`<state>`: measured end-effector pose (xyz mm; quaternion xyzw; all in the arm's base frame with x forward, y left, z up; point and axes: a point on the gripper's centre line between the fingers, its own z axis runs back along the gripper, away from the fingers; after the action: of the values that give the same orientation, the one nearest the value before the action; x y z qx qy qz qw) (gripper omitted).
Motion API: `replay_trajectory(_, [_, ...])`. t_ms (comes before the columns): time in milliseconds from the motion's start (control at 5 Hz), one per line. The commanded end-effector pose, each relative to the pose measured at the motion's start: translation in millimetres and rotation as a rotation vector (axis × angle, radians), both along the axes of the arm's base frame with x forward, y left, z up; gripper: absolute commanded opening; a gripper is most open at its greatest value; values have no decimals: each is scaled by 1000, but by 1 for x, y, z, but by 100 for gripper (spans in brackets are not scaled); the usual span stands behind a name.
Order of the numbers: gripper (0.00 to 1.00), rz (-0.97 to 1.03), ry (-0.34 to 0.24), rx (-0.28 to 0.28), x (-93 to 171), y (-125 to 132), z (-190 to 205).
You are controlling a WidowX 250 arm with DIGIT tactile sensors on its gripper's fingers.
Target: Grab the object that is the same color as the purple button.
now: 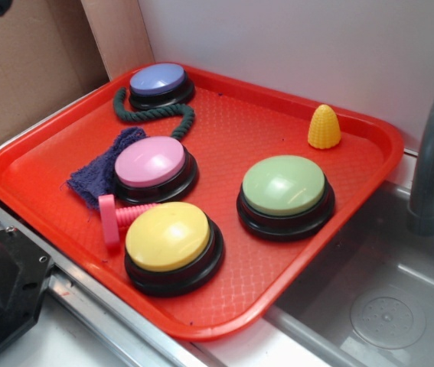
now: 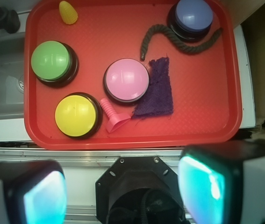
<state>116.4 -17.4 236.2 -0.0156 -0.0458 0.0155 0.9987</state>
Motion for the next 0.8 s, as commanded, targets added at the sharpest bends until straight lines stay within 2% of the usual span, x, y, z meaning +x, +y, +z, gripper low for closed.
replay_trajectory(0, [100,0,0,0,0,0,0])
replay_trajectory(200, [100,130,61,26,9,7,-10])
replay_trajectory(600, [100,549,66,-61,42,33,-46])
